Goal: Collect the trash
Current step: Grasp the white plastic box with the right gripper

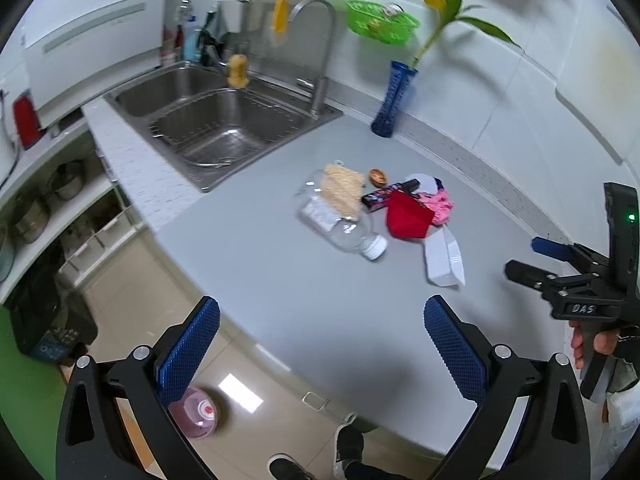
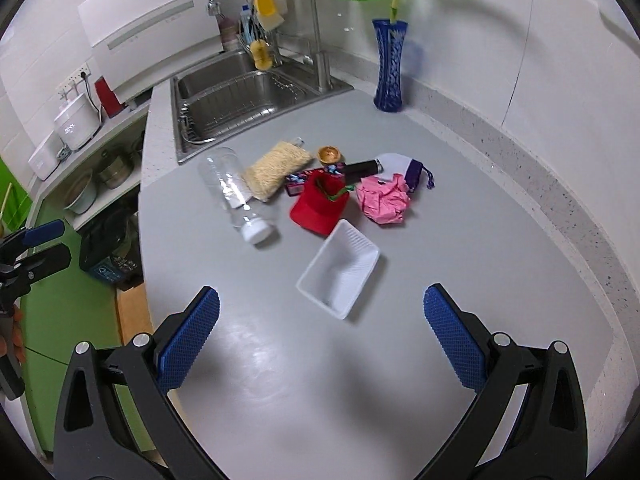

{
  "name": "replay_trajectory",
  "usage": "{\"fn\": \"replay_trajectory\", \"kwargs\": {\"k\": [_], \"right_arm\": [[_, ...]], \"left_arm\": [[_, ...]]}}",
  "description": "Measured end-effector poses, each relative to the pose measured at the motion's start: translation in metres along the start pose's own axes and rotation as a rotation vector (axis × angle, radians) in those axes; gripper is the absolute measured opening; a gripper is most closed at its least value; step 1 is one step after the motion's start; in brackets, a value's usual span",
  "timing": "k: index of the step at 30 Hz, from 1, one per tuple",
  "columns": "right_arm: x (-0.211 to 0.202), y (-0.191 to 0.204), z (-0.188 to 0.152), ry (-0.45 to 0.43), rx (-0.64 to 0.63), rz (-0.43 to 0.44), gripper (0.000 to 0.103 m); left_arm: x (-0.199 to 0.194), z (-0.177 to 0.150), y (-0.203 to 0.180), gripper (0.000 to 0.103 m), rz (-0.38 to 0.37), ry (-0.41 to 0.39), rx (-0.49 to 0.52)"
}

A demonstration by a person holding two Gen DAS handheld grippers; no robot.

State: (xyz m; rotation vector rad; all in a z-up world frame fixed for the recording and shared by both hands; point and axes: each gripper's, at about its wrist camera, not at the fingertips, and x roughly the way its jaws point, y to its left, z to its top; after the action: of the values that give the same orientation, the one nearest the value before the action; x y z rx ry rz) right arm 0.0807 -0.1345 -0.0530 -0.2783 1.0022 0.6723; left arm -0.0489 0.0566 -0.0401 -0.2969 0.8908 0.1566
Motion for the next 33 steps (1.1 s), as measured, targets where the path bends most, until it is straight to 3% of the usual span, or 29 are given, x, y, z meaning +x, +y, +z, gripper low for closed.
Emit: {"fn": "replay_trajectory", "kwargs": {"k": [9, 17, 22, 33], "right_arm": [[0.059, 0.002, 0.003, 0.107, -0.015, 0.057, 0.098], [0.097, 0.006, 0.005, 0.183, -0.029, 0.104, 0.061], [0.099, 0.008, 0.007, 0.189, -0.045, 0.126, 0.010], [0.066, -0.003, 0.020, 0.117, -0.032, 0.136, 0.008]], "left_arm": [[0.037, 0.015, -0.018, 0.098, -0.015, 0.045, 0.033], [0.053, 0.017, -0.010, 0.098, -0.020, 0.075, 0.013], [0.060, 0.021, -0.009, 0.098, -0.029, 0.084, 0.001], [0.090, 0.035, -0.014, 0.098, -0.060, 0.120, -0.072]]}}
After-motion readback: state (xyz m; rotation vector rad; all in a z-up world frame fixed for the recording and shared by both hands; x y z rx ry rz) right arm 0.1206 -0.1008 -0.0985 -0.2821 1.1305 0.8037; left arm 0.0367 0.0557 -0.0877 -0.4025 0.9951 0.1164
